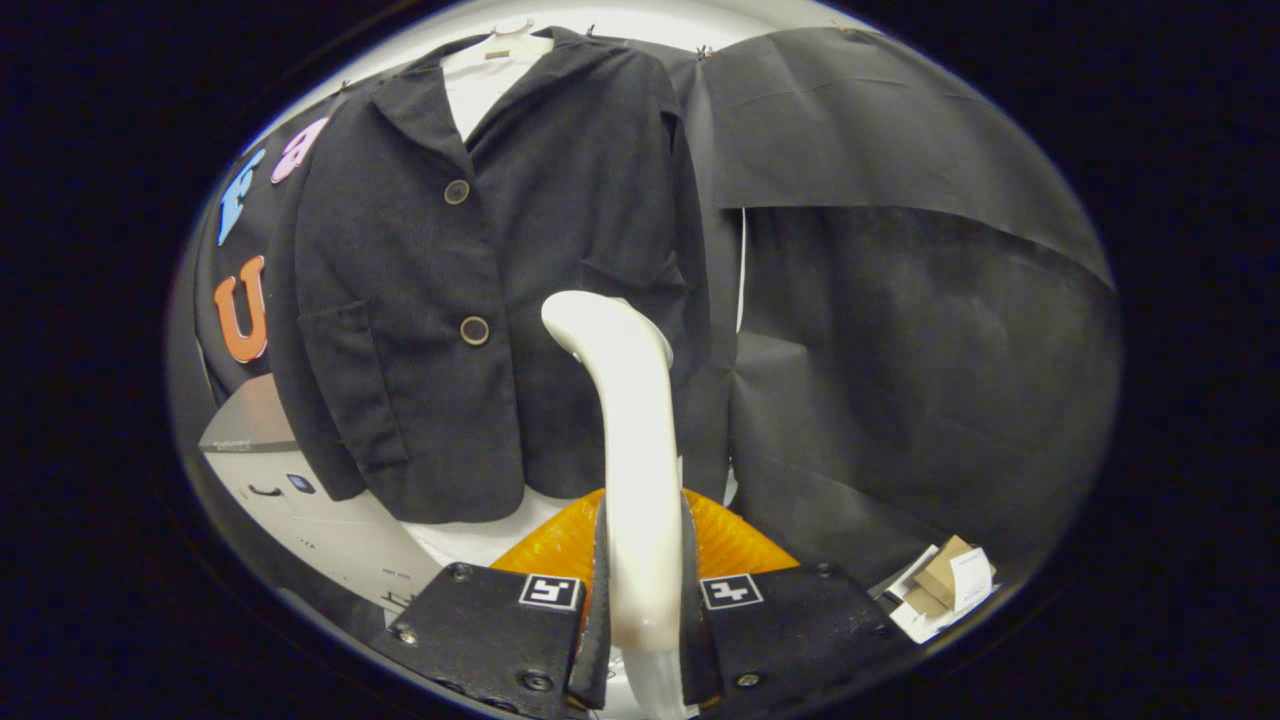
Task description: Iron the clothes twice with a garment steamer, once on the left side and once on the right side.
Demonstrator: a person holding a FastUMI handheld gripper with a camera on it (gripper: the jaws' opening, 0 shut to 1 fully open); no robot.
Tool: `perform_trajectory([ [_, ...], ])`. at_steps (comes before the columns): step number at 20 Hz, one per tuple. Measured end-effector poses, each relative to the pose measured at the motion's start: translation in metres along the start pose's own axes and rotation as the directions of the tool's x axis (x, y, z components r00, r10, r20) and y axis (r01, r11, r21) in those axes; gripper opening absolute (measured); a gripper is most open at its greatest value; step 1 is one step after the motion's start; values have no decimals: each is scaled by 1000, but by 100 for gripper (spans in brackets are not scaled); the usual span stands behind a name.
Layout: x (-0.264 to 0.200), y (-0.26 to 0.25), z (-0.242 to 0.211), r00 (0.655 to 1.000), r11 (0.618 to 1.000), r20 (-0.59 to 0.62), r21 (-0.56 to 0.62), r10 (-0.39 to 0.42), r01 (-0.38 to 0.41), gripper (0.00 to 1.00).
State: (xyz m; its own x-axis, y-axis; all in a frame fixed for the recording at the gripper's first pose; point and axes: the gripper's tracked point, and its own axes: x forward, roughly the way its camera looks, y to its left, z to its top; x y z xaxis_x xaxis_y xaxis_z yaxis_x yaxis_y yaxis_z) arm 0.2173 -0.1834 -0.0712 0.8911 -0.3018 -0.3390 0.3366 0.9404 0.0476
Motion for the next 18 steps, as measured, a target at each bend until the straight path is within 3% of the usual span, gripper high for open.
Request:
perform_trajectory([
  [11,3,6,-54,996,1000,-84,-5,8,-9,31],
  [18,3,6,-65,994,1000,-106,3,12,-12,30],
])
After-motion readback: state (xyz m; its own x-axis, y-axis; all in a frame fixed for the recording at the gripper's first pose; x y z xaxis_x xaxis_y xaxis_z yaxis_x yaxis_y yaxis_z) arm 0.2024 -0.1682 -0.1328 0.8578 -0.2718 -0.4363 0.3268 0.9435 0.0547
